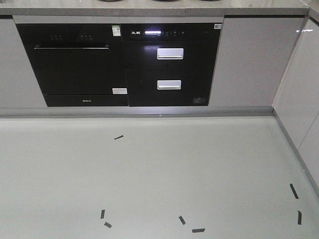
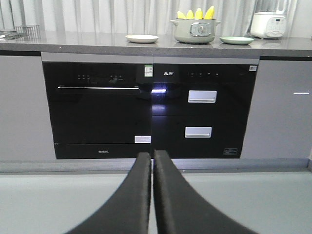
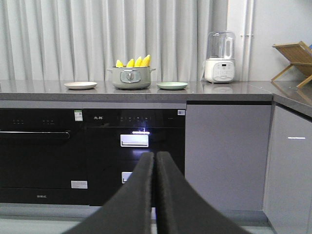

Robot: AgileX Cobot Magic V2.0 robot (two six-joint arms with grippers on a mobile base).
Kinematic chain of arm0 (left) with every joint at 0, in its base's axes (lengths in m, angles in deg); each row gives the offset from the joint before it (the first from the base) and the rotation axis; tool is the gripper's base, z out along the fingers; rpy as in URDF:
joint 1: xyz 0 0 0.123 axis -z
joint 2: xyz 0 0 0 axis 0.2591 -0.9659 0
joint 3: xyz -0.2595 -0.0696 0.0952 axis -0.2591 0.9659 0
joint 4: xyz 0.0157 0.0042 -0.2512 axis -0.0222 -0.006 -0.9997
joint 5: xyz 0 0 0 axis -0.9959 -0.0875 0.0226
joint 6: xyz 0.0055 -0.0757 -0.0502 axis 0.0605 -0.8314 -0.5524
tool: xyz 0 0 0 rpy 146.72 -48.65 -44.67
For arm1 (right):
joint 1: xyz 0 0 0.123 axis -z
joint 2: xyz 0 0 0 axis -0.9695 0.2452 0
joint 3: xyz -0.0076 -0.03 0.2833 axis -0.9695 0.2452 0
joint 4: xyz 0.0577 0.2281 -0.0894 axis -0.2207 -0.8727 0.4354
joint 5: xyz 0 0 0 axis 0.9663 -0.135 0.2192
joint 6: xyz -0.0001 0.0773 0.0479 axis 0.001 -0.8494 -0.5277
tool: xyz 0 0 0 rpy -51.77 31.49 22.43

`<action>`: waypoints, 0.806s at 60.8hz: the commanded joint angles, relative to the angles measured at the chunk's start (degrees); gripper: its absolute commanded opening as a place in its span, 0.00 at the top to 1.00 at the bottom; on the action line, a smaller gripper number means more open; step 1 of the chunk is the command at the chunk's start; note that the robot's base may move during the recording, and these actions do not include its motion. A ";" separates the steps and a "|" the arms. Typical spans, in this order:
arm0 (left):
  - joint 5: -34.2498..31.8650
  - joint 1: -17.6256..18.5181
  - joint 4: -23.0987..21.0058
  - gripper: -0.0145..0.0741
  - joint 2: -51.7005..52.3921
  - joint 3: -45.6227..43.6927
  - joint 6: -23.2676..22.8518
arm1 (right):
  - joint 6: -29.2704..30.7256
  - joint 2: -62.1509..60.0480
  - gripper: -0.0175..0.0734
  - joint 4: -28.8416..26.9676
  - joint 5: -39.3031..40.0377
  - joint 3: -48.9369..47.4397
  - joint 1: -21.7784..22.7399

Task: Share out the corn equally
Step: 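Drive the base forward toward the counter with the corn pot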

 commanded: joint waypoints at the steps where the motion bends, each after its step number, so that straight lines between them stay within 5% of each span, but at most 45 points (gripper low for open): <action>1: -4.01 -0.04 -0.46 0.84 0.82 -1.29 -0.22 | 0.11 -0.45 0.81 0.63 4.20 1.03 0.15; 49: -4.01 -0.04 -0.46 0.84 0.82 -1.29 -0.22 | 0.11 -0.45 0.81 0.63 4.20 1.03 0.15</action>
